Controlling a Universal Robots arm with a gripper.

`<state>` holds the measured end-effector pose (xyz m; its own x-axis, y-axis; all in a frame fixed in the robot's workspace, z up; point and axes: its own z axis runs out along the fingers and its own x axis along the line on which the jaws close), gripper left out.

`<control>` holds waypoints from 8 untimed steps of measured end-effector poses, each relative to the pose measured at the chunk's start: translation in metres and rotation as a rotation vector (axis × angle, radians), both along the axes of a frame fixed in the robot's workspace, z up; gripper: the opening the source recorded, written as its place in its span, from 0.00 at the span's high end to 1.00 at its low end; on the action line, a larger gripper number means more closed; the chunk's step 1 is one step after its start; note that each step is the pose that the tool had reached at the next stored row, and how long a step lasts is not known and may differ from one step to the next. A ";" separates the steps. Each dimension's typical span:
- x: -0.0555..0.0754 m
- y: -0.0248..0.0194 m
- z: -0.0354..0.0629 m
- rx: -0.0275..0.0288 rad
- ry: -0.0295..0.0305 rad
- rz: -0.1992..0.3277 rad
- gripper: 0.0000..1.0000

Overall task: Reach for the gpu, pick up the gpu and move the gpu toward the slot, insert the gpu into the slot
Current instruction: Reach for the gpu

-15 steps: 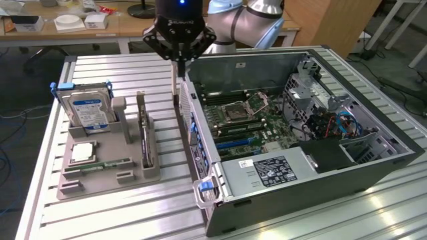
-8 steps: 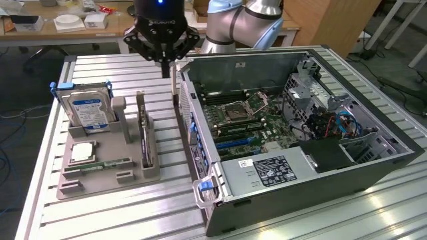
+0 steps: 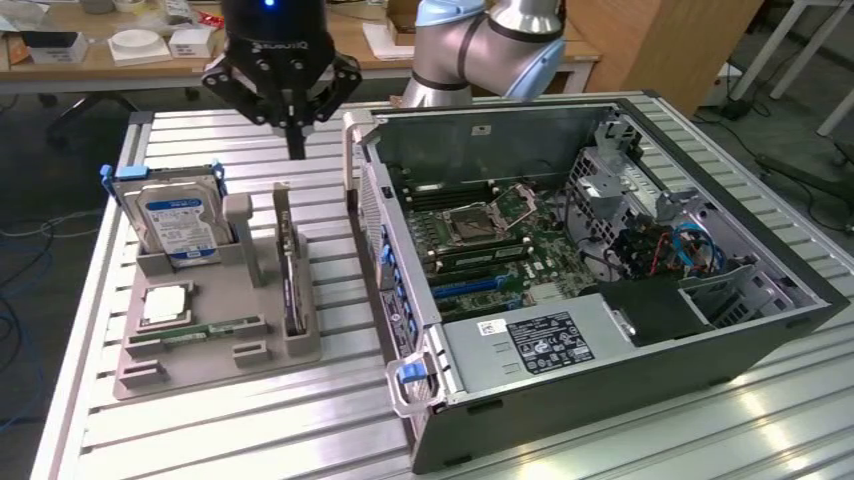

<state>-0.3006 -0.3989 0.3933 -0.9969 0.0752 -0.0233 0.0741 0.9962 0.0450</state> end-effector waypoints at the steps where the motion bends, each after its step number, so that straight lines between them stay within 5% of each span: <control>1: -0.004 0.0000 0.0000 0.0000 0.0000 0.000 0.90; 8: -0.030 0.0000 0.0000 0.0000 0.0000 0.000 0.90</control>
<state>-0.3310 -0.3989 0.3933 -0.9969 0.0753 -0.0233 0.0742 0.9962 0.0451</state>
